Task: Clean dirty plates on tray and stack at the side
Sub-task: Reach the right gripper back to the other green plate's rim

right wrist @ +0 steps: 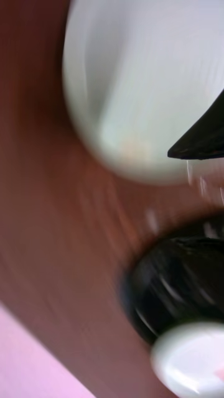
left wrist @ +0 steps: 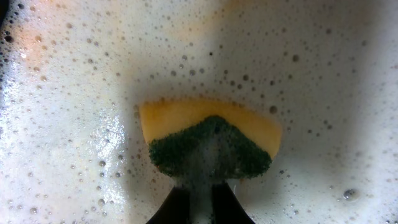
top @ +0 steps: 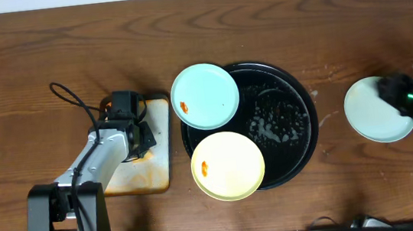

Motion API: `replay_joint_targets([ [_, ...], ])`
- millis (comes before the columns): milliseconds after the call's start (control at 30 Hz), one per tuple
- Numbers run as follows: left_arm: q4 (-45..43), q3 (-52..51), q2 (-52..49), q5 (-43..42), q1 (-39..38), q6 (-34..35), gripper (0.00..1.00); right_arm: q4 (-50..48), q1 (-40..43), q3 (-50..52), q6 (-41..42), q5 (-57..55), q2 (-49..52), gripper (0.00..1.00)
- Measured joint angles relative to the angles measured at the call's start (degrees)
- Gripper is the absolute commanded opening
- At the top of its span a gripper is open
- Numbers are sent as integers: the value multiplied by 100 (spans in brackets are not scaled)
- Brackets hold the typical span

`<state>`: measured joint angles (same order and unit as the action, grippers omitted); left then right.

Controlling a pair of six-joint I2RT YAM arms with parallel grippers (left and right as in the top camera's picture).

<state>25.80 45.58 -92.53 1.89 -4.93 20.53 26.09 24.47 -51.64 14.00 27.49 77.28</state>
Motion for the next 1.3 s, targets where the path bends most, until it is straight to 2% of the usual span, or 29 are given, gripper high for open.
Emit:
replay_joint_targets([
  [167, 0, 0, 0, 0, 0, 0, 7, -387, -1917, -4, -199, 168, 155, 35],
  [333, 2, 2, 0, 0, 0, 0, 7, -1700, -3469, -4, -302, -337, 1069, 32],
  [433, 2, 4, 0, 0, 0, 0, 8, -2629, -3950, 0, -341, -540, 1641, 28],
  [567, 2, 4, 0, 0, 0, 0, 7, -3600, -4295, -4, -382, -708, 2264, 29],
  [800, 2, 4, 0, 0, 0, 0, 7, -4531, -4603, -4, -387, -874, 3023, 31],
  [1133, 0, 4, 0, 0, 0, 0, 7, -4459, -4647, -4, -348, -1296, 3209, 27],
  [1300, 0, 4, 0, 0, 0, 0, 8, -4478, -4653, -4, -256, -1346, 3259, 18],
])
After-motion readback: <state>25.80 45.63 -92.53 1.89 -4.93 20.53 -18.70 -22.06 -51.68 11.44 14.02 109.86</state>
